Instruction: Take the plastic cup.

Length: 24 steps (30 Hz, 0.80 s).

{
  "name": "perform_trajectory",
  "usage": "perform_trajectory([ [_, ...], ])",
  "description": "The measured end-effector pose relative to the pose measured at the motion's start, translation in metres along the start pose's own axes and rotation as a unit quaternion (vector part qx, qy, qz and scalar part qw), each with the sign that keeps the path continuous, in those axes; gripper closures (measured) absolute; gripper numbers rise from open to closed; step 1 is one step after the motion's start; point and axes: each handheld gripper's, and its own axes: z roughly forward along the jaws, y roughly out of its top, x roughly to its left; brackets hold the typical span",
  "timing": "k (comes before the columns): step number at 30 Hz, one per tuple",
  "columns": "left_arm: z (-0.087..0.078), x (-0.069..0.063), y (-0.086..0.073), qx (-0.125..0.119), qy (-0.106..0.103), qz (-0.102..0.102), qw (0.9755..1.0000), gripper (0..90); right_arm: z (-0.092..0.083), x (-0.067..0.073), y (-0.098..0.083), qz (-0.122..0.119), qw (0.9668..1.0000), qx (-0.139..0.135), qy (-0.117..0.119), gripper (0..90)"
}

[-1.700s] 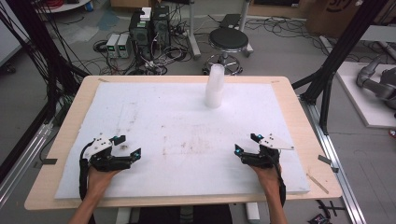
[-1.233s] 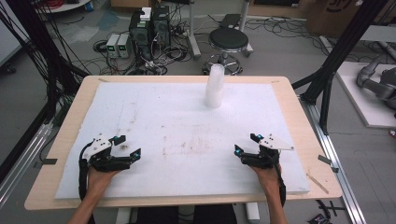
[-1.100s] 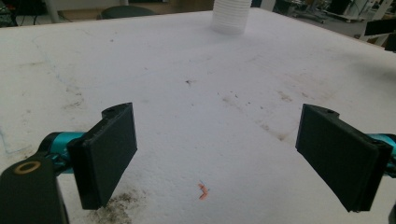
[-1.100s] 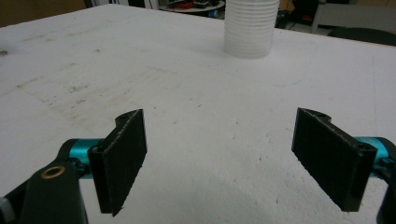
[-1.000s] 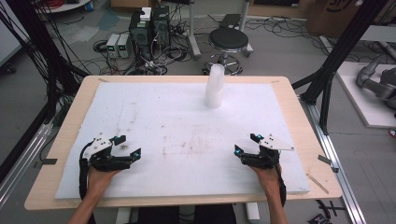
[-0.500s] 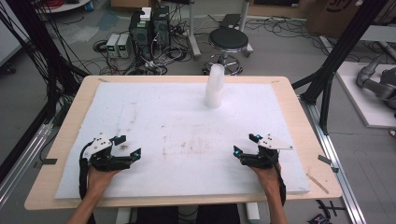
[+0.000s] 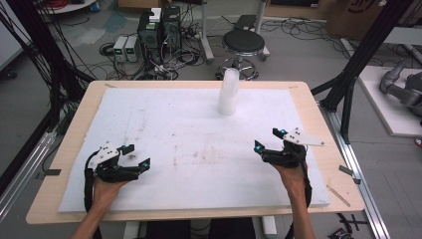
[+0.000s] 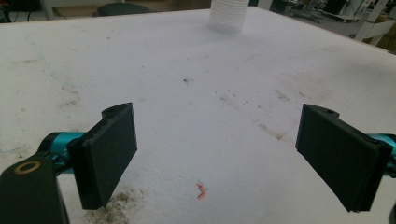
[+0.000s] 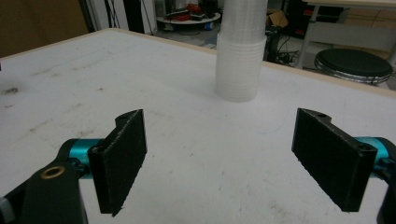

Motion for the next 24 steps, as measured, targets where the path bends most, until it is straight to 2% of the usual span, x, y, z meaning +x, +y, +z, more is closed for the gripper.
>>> perform_trajectory([
  [10,0.001,-0.001,0.0,0.007,-0.001,0.005,1.0,12.4,-0.003,-0.017,0.055,-0.004,1.0,0.003,-0.005,18.0],
  [14,0.002,-0.001,0.001,0.009,-0.002,0.002,1.0,12.4,0.0,-0.024,0.074,-0.005,0.9999,0.006,-0.008,17.3],
  [16,0.002,0.0,0.001,0.01,-0.003,0.003,0.9999,12.3,0.001,-0.026,0.078,-0.006,0.9999,0.008,-0.008,17.1],
  [17,0.002,-0.001,0.001,0.013,-0.005,0.006,0.9999,12.3,0.003,-0.029,0.088,-0.005,0.9999,0.008,-0.009,17.0],
  [20,0.003,-0.002,0.001,0.014,-0.006,0.01,0.9998,12.4,0.007,-0.035,0.102,-0.007,0.9999,0.009,-0.01,14.9],
  [24,0.003,-0.001,0.001,0.015,-0.006,0.009,0.9998,12.4,0.014,-0.041,0.113,-0.004,0.9999,0.011,-0.011,14.9],
])
